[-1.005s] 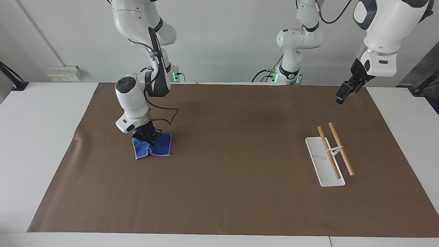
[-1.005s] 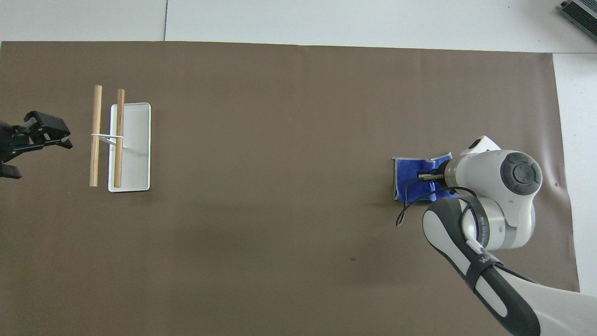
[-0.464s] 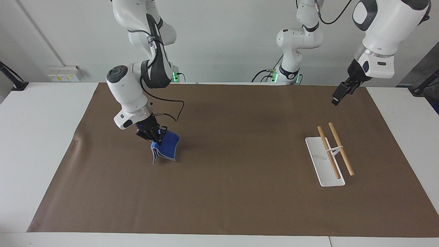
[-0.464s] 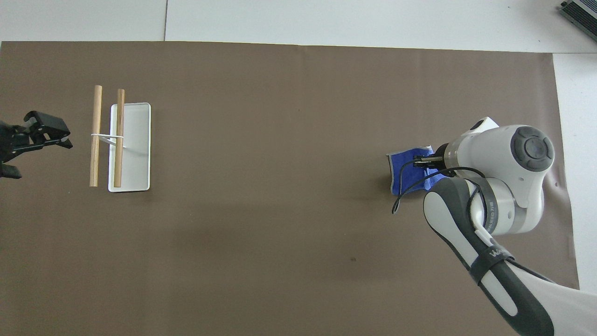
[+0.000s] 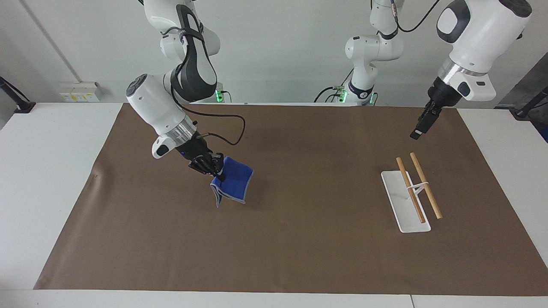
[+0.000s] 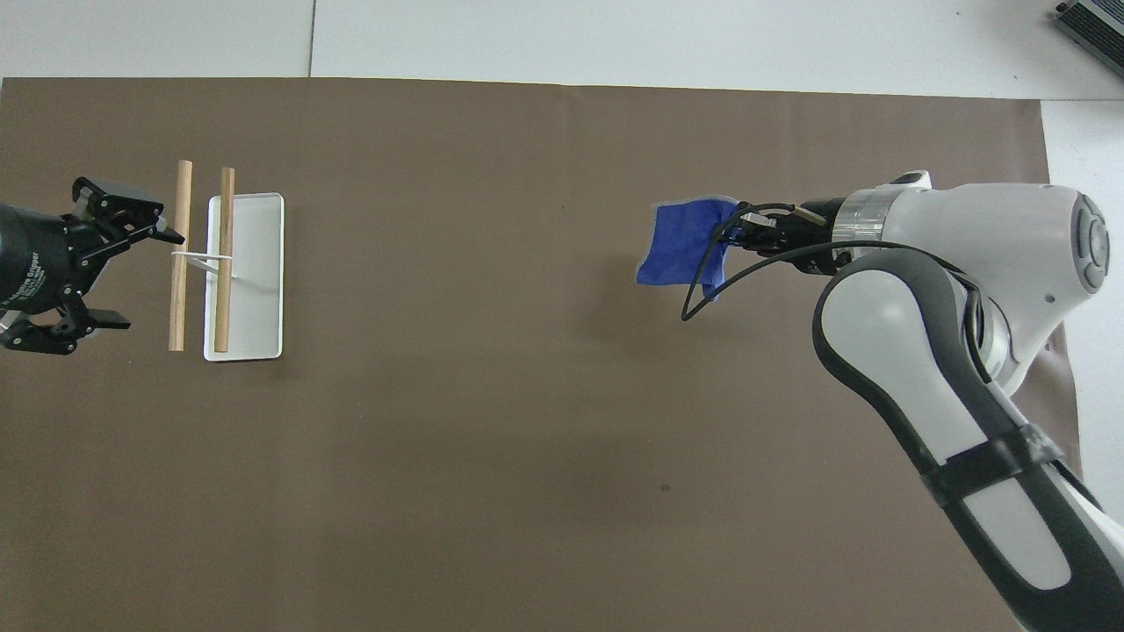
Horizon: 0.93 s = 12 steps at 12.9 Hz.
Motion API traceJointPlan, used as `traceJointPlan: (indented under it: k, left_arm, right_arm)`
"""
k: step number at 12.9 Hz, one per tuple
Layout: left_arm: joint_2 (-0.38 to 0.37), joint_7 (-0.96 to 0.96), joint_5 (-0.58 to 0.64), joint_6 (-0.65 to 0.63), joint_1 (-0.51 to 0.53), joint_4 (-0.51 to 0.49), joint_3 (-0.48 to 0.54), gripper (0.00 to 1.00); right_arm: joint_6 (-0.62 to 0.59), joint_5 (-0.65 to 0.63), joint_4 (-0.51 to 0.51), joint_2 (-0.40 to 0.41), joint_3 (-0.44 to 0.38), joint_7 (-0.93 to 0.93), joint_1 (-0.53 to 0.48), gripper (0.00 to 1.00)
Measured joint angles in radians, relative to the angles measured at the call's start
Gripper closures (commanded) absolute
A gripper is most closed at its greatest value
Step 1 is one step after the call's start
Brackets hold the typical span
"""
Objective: Right arm passes towel to left arm to hang
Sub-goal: 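Lift the towel with the right gripper while the left gripper advances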
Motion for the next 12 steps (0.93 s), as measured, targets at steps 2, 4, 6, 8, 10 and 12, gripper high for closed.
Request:
traceJointPlan:
  k: [2,4,6,8,10,12]
  left_arm:
    - [-0.02,-0.108,-0.042,0.097,0.0,-0.06,-0.002,0.0]
    - [-0.042,-0.21,-0.08,0.197,-0.001,-0.123,-0.018,0.0]
    - [-0.051,-0.312,-0.106,0.274,-0.002,-0.149,-0.049,0.0]
    - [-0.055,-0.405,-0.134,0.364,-0.002,-0.172,-0.088,0.0]
    - [-0.056,-0.499,-0.139,0.478,-0.004,-0.217,-0.141,0.0]
    - [-0.055,-0.57,-0.14,0.571,-0.012,-0.261,-0.185,0.0]
  right_arm:
    - [0.067,0.183,0.002,0.007,0.002,0.009,0.054,1.0]
    - [0.164,0.359,0.005,0.019,0.004,0.026,0.137,1.0]
    - [0.243,0.475,0.023,0.041,0.005,0.041,0.218,1.0]
    - [0.298,0.561,0.058,0.069,0.006,0.067,0.278,1.0]
    - [0.36,0.598,0.096,0.093,0.006,0.1,0.334,1.0]
    - [0.388,0.599,0.121,0.104,0.006,0.117,0.375,1.0]
